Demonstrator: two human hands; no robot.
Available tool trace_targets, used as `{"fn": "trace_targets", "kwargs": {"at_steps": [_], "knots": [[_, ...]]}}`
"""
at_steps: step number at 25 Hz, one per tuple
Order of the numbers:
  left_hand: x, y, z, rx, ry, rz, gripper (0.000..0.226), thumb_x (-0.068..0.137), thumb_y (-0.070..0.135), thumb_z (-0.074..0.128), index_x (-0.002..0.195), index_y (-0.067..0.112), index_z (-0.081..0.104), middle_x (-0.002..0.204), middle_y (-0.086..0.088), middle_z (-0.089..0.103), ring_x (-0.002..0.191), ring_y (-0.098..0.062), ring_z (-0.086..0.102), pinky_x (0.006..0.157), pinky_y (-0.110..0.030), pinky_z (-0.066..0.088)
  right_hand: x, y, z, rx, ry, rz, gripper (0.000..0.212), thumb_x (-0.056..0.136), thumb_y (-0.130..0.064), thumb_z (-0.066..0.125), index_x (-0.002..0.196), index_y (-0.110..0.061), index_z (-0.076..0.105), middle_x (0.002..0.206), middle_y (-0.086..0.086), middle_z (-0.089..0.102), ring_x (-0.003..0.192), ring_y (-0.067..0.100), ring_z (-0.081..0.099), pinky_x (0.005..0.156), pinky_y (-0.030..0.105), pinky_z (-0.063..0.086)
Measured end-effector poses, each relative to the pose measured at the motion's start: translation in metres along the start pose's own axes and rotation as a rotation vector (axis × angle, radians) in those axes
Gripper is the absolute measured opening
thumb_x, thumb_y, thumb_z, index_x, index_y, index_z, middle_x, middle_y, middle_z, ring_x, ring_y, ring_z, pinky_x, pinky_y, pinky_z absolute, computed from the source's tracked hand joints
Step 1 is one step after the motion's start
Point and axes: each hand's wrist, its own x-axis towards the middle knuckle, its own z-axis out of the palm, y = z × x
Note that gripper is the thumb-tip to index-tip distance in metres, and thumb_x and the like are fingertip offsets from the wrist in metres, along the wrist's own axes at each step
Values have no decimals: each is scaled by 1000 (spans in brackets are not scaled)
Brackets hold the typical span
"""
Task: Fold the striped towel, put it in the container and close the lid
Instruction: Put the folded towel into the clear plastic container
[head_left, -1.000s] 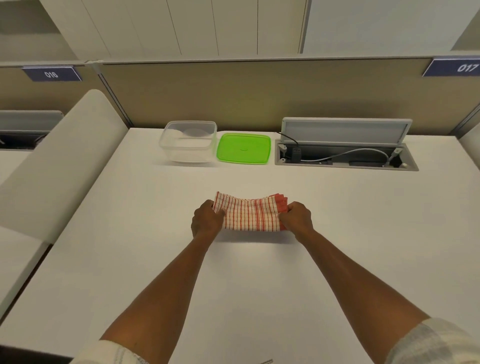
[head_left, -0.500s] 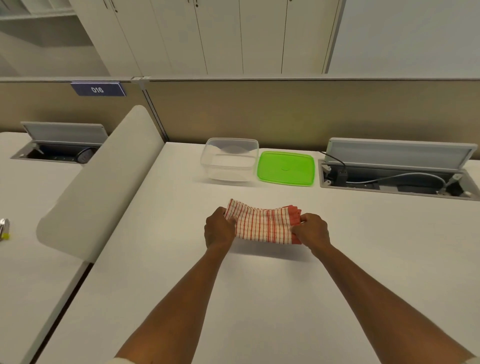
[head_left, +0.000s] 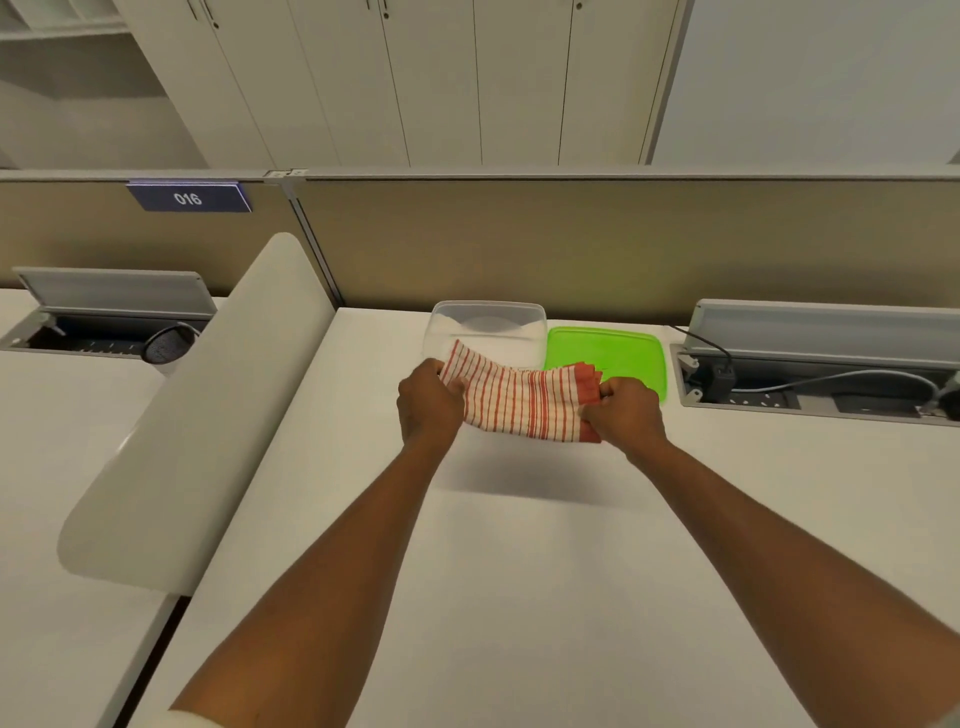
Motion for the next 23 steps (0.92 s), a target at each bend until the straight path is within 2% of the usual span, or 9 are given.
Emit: {"fn": "trace_targets", "kwargs": {"at_steps": [3,7,11,18,20,23], "knots": [[33,10,-9,-7,39,20,29,93,27,64,116,10,63,114,-9,70,98,-27,70,78,-34,57,24,-30,-3,-3,47,-16,16,80,-19,66,73,-4,68,79,19,70,79,36,64,61,30,40],[69,19,-13,-39,66,10,27,93,26,65,114,9,64,114,-9,70,100,-28,69,78,-32,54,51,-65,4,-10,84,-33,31,88,-29,56,72,-5,66,83,22,69,82,39,63,63,34,45],[100,18,-9,-58,81,7,25,93,22,65,114,9,63,116,-9,69,103,-29,67,81,-35,54,81,-87,14,-16,88,-56,28,88,-29,58,85,-5,72,89,22,71,86,38,66,72,38,53],[141,5,7,-40,29,4,30,94,23,64,120,8,60,121,-11,67,107,-31,67,85,-39,56,115,-97,44,8,81,-54,27,89,-33,59,88,-8,71,89,18,71,86,36,65,70,33,47],[151,1,13,-23,9,24,31,95,24,62,121,7,60,120,-11,67,106,-31,67,86,-41,56,123,-97,52,7,81,-58,26,89,-34,60,84,-10,69,86,16,70,80,34,62,67,31,44],[157,-3,21,47,-22,87,30,96,28,59,118,8,62,116,-11,69,103,-30,67,85,-43,58,135,-92,61,-15,92,-58,36,88,-33,60,60,-11,55,70,15,62,64,31,52,60,29,38]]}}
